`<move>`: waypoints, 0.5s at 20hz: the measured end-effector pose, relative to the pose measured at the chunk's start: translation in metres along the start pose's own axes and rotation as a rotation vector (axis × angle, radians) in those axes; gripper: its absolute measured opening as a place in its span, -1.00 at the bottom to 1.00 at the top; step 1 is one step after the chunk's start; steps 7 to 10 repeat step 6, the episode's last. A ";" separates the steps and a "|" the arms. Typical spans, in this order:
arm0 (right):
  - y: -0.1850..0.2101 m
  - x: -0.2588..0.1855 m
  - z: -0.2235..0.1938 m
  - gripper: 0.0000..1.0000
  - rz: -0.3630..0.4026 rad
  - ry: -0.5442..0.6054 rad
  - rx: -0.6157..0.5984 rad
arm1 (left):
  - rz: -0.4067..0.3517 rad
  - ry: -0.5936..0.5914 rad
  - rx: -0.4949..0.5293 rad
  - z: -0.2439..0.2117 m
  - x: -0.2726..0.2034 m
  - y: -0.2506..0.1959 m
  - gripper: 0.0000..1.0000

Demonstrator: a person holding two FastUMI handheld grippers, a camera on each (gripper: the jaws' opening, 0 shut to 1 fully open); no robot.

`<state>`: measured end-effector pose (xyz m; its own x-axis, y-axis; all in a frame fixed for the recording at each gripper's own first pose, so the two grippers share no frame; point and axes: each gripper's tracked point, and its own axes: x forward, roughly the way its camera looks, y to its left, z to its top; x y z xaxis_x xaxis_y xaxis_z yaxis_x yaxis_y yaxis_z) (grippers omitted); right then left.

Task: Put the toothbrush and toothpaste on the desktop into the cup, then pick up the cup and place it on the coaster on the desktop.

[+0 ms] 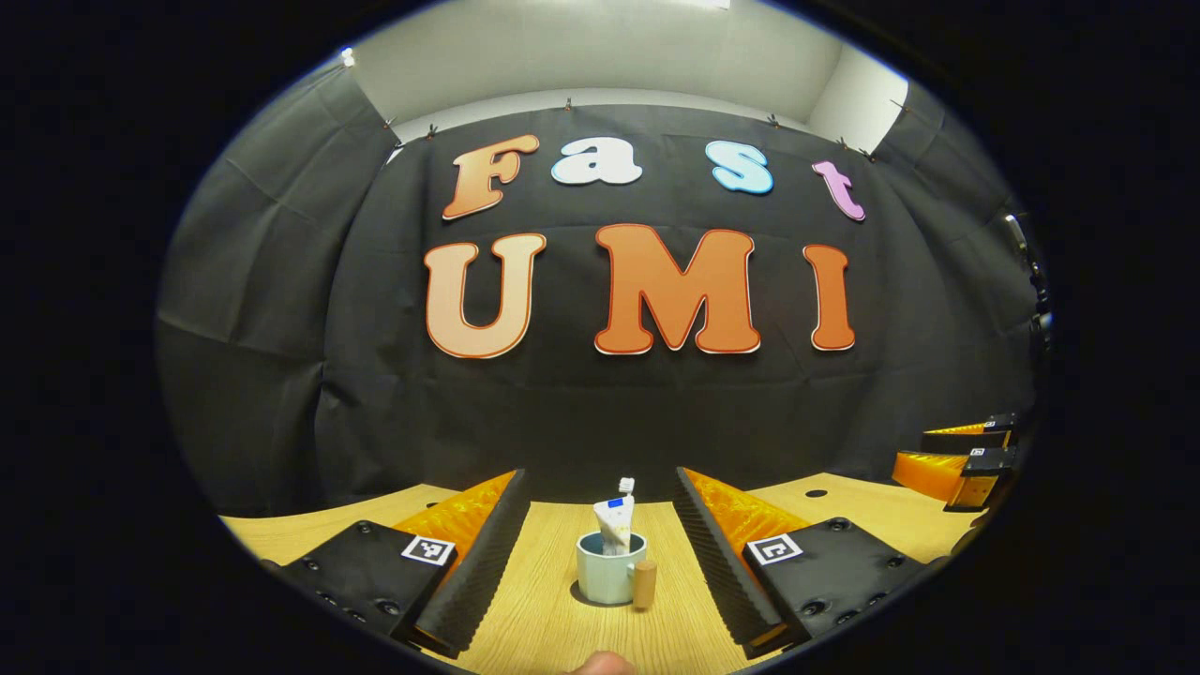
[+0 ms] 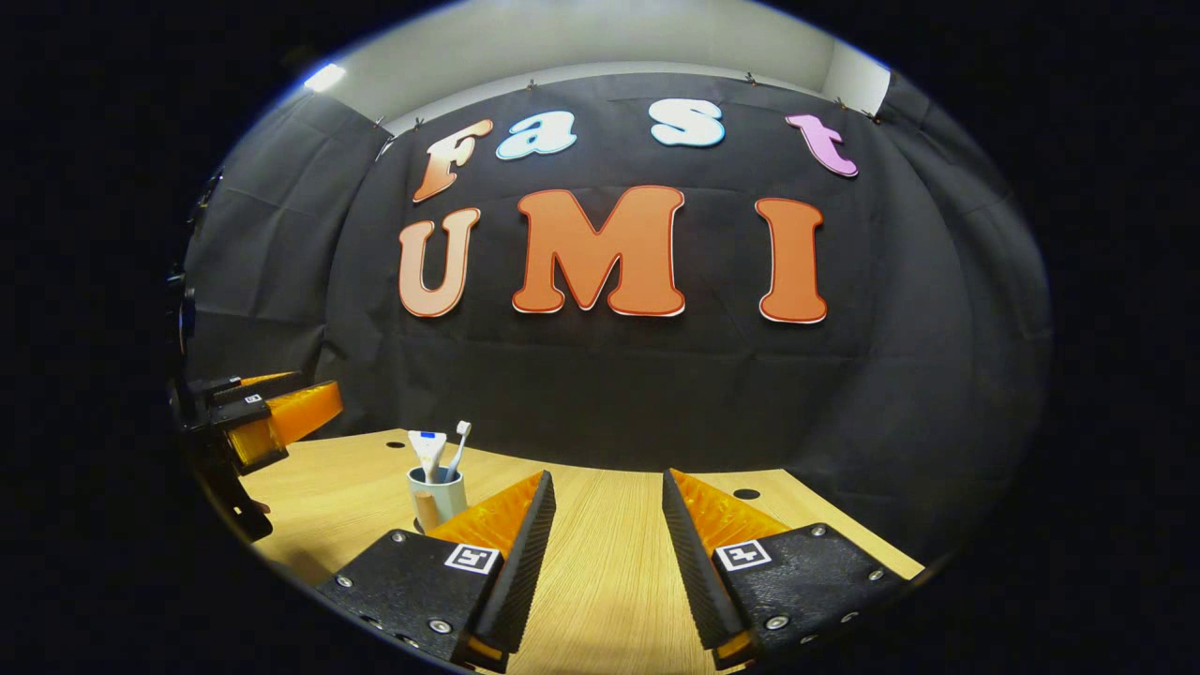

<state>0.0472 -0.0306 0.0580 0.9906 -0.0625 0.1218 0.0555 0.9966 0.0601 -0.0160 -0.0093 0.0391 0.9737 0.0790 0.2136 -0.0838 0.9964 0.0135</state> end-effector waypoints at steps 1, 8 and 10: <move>0.000 -0.001 0.000 0.39 -0.001 0.000 0.001 | 0.002 -0.003 0.002 0.001 -0.001 0.000 0.96; -0.004 -0.003 0.005 0.39 -0.004 -0.014 0.009 | -0.004 -0.015 0.014 0.007 -0.004 -0.002 0.94; -0.004 -0.003 0.005 0.39 -0.004 -0.014 0.009 | -0.004 -0.015 0.014 0.007 -0.004 -0.002 0.94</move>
